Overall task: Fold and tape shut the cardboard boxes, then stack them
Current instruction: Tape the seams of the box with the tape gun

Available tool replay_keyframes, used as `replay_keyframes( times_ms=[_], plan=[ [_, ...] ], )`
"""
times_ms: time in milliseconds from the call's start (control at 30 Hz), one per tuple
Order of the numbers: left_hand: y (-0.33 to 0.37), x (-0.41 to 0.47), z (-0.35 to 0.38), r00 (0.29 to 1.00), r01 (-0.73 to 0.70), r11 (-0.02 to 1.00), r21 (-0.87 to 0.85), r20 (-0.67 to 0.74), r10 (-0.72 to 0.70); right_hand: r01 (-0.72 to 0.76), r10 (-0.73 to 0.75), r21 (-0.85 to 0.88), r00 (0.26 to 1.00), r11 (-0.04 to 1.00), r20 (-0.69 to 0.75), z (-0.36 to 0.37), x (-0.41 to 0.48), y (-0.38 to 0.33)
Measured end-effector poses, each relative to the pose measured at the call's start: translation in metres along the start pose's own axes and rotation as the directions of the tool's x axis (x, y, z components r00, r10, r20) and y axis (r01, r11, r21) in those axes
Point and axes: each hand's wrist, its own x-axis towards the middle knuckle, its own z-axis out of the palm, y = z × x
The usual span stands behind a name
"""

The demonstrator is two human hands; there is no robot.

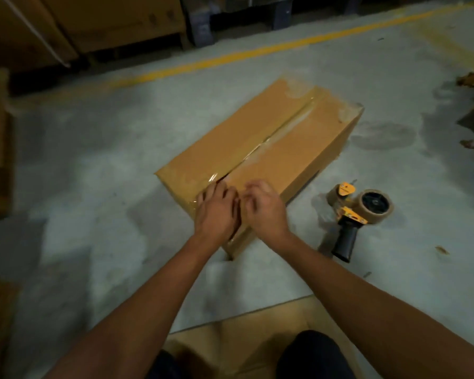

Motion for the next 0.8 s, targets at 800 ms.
replay_keyframes(
  times_ms=[800],
  plan=[
    [-0.038,0.008,0.009,0.846,0.480,0.631,-0.610,0.131,-0.516,0.360,0.066,-0.439,0.707,0.823,0.704,0.041,-0.021,-0.033]
  ],
)
